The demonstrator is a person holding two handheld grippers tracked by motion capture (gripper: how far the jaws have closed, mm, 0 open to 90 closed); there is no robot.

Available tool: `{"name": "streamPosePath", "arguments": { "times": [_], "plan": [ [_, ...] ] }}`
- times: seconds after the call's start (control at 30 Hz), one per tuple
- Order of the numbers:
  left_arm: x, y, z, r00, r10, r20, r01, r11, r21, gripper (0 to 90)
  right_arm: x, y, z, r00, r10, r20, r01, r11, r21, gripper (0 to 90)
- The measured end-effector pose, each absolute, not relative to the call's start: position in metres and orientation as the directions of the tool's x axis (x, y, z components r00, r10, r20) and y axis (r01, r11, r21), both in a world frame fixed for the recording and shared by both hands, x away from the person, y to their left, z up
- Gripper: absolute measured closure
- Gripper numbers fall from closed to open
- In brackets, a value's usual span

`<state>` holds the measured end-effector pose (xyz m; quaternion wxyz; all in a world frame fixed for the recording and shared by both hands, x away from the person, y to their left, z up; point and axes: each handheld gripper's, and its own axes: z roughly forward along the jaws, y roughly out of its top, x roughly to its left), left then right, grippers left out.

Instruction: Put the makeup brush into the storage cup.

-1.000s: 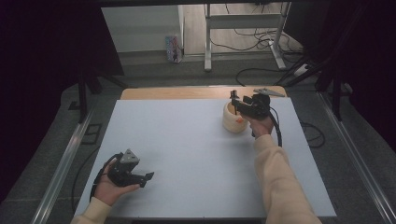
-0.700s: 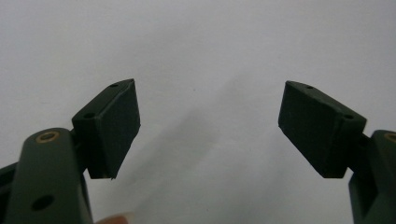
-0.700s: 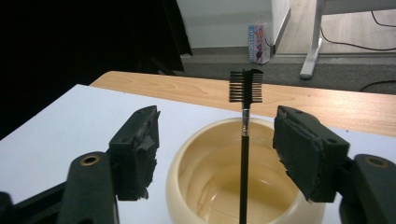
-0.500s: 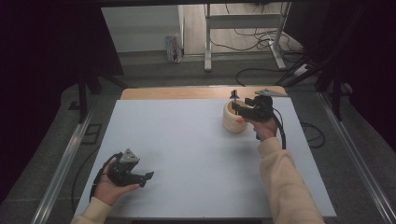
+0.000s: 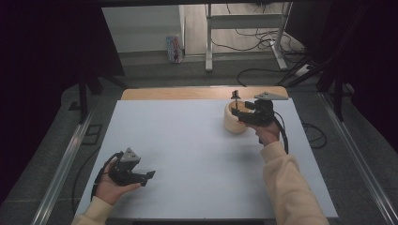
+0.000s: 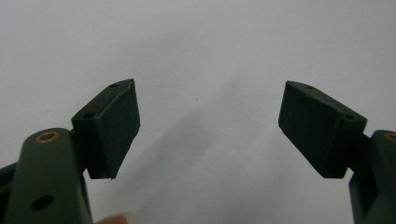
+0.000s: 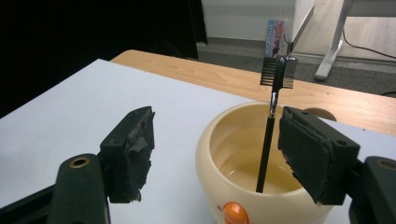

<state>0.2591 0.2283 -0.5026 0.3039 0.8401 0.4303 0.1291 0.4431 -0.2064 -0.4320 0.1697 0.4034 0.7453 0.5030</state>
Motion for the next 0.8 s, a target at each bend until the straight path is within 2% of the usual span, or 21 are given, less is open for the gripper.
{"name": "streamPosePath", "arguments": {
  "times": [0.23,0.8],
  "plan": [
    [0.262,0.227,-0.499,0.599,0.800,-0.033,0.633,-0.448,0.631,21.2,0.438,-0.208,-0.433,-0.628,0.764,0.149,0.433,0.184,0.882,26.1],
    [0.257,0.226,-0.499,0.614,0.788,-0.038,0.621,-0.453,0.639,21.0,0.386,-0.228,-0.432,-0.671,0.735,0.102,0.421,0.264,0.868,25.8]
  ]
}}
